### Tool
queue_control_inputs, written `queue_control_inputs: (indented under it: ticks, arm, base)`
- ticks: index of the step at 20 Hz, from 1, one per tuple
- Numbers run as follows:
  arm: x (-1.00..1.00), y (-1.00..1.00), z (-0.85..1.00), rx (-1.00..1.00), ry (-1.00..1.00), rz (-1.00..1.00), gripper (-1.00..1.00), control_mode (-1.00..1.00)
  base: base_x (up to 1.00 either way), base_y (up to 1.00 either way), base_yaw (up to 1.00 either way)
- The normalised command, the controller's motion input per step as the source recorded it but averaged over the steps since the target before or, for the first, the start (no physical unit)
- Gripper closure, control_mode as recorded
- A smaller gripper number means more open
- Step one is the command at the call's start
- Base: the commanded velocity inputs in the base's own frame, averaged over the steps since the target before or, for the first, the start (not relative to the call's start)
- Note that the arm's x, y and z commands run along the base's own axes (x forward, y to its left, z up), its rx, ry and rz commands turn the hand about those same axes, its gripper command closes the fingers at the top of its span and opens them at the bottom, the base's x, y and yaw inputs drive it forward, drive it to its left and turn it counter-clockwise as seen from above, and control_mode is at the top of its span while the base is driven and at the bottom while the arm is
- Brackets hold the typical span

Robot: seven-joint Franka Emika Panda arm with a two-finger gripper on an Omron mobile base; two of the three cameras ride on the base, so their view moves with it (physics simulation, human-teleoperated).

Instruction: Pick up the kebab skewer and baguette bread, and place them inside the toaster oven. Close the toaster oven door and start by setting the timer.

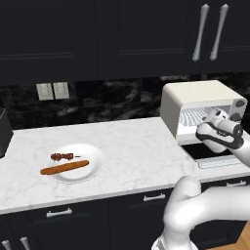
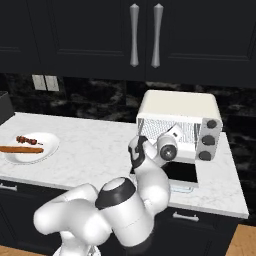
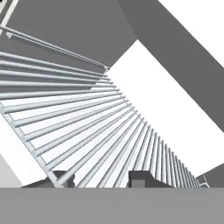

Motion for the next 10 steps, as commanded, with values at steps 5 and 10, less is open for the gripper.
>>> queue_control_inputs:
  ticks: [5,10]
  arm:
    - [-0.66,-0.52,0.2,0.01,0.0,0.0,1.0,-1.0]
    - [-0.67,-0.49,0.19,0.0,0.0,0.0,1.0,-1.0]
  base:
    - [0.0,0.0,0.0]
    - [0.0,0.0,0.0]
